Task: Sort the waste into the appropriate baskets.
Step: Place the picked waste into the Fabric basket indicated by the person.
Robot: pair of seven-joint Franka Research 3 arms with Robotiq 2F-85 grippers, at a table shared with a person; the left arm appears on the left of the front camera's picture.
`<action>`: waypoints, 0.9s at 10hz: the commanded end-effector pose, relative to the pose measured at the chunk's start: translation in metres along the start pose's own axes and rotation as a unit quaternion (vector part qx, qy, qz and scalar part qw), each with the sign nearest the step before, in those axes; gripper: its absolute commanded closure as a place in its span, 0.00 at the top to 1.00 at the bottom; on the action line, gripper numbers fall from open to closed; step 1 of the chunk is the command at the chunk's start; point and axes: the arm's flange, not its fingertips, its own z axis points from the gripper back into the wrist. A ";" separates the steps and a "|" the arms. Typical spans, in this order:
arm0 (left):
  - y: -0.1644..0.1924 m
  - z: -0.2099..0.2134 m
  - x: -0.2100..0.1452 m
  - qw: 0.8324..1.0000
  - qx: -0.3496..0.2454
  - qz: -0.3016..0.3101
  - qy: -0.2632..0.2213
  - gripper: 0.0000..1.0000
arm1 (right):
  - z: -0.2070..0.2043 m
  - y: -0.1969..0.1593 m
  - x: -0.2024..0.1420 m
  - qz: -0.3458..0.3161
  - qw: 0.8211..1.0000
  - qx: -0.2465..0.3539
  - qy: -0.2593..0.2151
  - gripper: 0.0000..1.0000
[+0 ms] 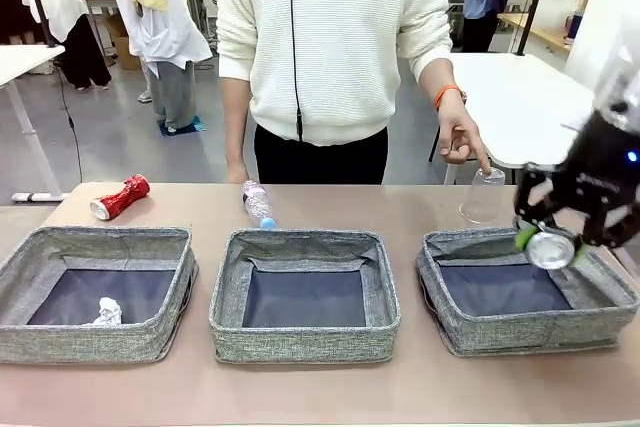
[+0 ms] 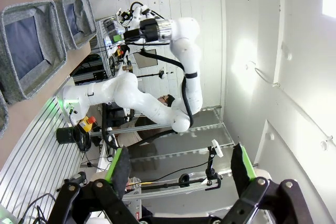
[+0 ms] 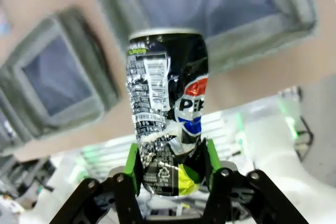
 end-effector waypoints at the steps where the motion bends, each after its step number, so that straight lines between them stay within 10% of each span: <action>1: -0.002 0.000 0.000 1.000 -0.002 0.000 -0.001 1.00 | -0.020 -0.015 0.024 -0.037 0.997 0.038 -0.052 0.56; 8: -0.002 0.000 0.000 1.000 -0.002 0.000 -0.001 1.00 | -0.052 -0.020 0.048 -0.076 0.993 0.073 -0.047 0.56; 9: -0.002 0.000 0.000 1.000 -0.002 0.000 -0.001 1.00 | -0.054 -0.020 0.047 -0.073 0.994 0.069 -0.044 0.73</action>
